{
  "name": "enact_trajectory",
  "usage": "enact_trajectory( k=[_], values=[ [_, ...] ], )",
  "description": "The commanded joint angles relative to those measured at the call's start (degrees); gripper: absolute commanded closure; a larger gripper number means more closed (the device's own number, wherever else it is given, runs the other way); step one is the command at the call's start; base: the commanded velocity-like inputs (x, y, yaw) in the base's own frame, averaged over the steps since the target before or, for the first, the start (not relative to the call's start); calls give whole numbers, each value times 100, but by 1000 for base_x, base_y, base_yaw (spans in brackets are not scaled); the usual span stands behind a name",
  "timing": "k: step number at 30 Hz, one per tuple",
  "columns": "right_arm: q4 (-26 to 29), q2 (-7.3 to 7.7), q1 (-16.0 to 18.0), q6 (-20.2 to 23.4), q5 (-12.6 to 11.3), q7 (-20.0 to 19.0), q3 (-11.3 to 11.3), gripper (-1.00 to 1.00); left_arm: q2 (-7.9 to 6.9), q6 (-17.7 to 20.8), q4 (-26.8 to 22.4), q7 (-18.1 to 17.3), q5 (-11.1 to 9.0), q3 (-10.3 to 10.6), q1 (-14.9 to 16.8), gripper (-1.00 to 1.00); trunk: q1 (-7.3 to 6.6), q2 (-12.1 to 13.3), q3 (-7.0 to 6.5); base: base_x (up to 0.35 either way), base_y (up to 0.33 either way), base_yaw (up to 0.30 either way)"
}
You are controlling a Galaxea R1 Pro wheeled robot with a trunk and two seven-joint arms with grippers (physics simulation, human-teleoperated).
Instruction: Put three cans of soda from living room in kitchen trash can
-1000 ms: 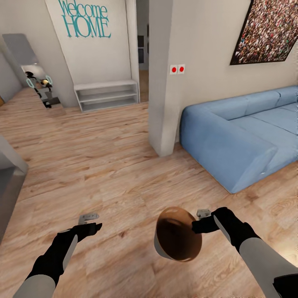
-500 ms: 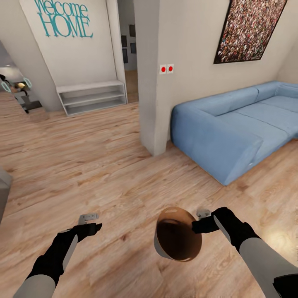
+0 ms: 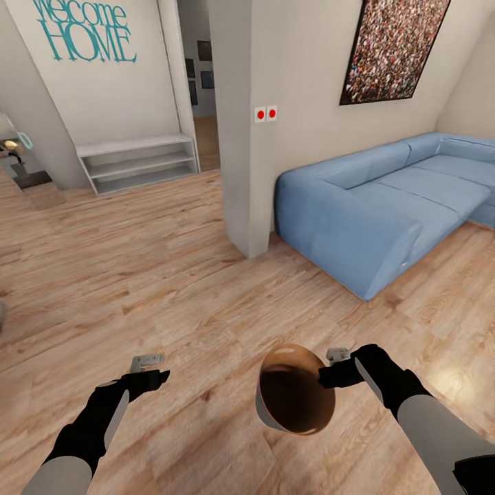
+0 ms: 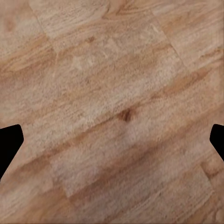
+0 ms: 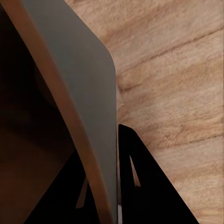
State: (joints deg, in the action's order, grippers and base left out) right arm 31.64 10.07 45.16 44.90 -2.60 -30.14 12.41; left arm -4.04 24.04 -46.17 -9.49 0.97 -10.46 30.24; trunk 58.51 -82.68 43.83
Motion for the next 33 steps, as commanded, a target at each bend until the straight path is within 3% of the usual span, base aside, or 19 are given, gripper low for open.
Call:
enact_trajectory(
  k=[1,13,33],
  values=[
    [2,-2,2,37,-133,-27,-7,100,0,-3,-1,0,0,0,0,-100,0,0,0,-1,6,-6],
    [1,3,2,37,-128,-27,-12,100,0,-13,2,3,10,0,0,-100,0,0,5,-29,-30,-169],
    [0,4,2,37,-127,-27,-19,100,3,-13,3,0,19,32,0,-100,0,0,5,-214,-197,-249]
  ],
)
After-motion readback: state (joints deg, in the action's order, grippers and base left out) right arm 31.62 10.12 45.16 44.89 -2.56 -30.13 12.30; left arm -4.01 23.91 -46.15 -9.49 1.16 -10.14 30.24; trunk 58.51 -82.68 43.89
